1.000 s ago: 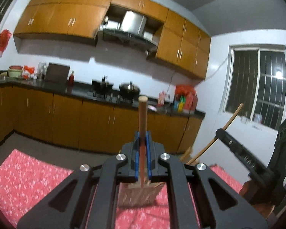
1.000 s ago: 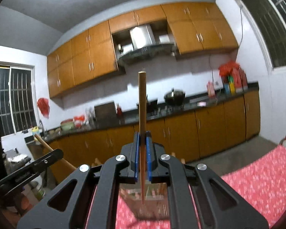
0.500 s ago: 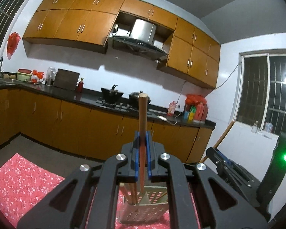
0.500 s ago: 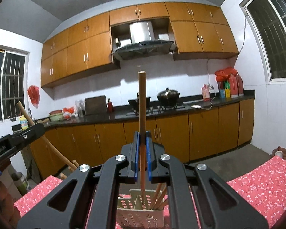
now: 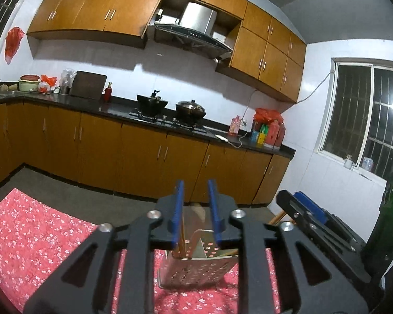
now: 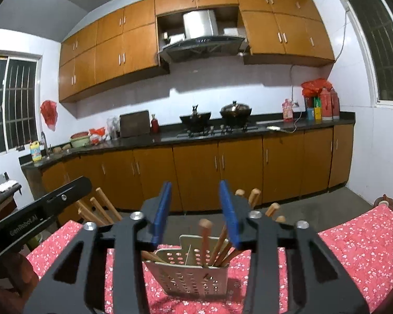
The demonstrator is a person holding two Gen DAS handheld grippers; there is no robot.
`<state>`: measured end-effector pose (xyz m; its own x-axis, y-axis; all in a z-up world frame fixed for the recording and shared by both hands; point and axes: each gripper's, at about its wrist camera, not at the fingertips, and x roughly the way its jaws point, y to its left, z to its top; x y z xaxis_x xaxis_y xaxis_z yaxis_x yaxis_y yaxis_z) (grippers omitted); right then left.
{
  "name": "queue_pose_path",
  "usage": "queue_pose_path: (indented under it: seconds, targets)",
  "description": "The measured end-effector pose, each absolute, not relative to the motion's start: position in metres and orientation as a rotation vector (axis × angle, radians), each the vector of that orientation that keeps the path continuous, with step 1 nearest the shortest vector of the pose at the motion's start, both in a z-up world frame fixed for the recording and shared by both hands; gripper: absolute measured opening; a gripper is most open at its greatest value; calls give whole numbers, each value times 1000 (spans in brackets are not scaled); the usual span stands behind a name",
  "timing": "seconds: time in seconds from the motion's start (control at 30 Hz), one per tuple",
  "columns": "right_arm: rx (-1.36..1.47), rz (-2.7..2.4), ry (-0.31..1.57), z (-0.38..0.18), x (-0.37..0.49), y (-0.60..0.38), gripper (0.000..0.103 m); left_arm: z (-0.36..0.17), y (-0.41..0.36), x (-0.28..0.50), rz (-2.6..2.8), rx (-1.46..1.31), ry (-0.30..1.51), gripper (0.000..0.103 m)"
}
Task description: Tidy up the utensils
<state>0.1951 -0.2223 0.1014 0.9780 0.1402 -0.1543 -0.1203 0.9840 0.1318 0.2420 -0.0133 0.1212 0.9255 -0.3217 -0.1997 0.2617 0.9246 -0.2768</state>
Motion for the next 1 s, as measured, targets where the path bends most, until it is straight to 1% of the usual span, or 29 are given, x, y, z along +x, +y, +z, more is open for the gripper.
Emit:
queue_pose_path:
  seconds: [0.07, 0.13, 0.2, 0.23, 0.3, 0.33, 0.4, 0.43, 0.5, 0.53, 0.6, 0.77, 0.87, 1.0]
  targets:
    - [132, 132, 151, 104, 188, -227, 41, 124, -8, 234, -306, -254, 233, 29]
    - [144, 129, 133, 104, 174, -234, 46, 124, -1, 222, -306, -254, 225, 35]
    - [147, 121, 124, 100, 161, -241, 54, 120, 4, 211, -296, -241, 227, 40]
    - [145, 117, 125, 96, 156, -244, 56, 115, 8, 203, -286, -225, 235, 42]
    - [137, 99, 140, 85, 145, -249, 64, 104, 15, 192, -261, -203, 251, 50]
    - [132, 90, 154, 79, 142, -251, 66, 98, 17, 187, -247, -191, 262, 52]
    - [123, 71, 191, 65, 137, -254, 72, 79, 24, 175, -204, -151, 293, 61]
    - [122, 62, 220, 56, 133, -255, 75, 71, 25, 171, -189, -137, 303, 63]
    - [124, 54, 265, 40, 127, -255, 83, 51, 30, 159, -145, -102, 338, 72]
    - [123, 50, 283, 33, 123, -255, 85, 43, 32, 153, -129, -93, 347, 74]
    - [107, 39, 310, 19, 115, -252, 93, 30, 34, 144, -99, -79, 363, 82]
    - [45, 25, 328, -1, 95, -237, 100, 8, 33, 119, -67, -44, 358, 94]
    - [12, 26, 317, -6, 85, -230, 101, 3, 29, 106, -68, -14, 343, 98]
    - [-17, 30, 315, -11, 73, -222, 101, -5, 19, 91, -80, 16, 333, 99]
